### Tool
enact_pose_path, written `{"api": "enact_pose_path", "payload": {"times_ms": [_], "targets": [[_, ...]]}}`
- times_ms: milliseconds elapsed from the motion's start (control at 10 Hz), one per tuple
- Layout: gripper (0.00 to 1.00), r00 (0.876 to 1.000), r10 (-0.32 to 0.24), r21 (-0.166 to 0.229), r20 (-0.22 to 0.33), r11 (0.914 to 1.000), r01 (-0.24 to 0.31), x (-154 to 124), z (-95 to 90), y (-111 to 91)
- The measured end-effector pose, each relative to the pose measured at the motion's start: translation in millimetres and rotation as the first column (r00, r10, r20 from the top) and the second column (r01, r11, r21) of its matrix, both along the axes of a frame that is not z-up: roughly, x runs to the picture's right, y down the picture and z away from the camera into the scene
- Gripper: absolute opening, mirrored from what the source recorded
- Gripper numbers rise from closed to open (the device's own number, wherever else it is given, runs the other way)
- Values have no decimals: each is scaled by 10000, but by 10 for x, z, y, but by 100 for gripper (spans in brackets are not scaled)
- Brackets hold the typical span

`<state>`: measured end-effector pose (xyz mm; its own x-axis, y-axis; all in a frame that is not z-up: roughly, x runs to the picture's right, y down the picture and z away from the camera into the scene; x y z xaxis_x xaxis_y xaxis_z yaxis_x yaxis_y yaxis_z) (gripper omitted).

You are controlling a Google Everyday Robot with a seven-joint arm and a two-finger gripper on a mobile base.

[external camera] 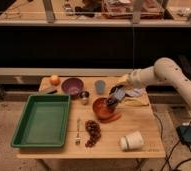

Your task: Wipe red bowl with brush

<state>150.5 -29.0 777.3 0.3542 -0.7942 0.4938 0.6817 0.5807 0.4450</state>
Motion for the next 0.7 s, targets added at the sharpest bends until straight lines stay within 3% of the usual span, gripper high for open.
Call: {"api": "enact_pose_path", "payload": {"times_ms": [500, 700], "targets": [[10, 9970, -614, 253, 473, 9979, 602, -426, 165, -189], [10, 9918, -935, 194, 877, 9956, 921, -600, 134, -134]]}}
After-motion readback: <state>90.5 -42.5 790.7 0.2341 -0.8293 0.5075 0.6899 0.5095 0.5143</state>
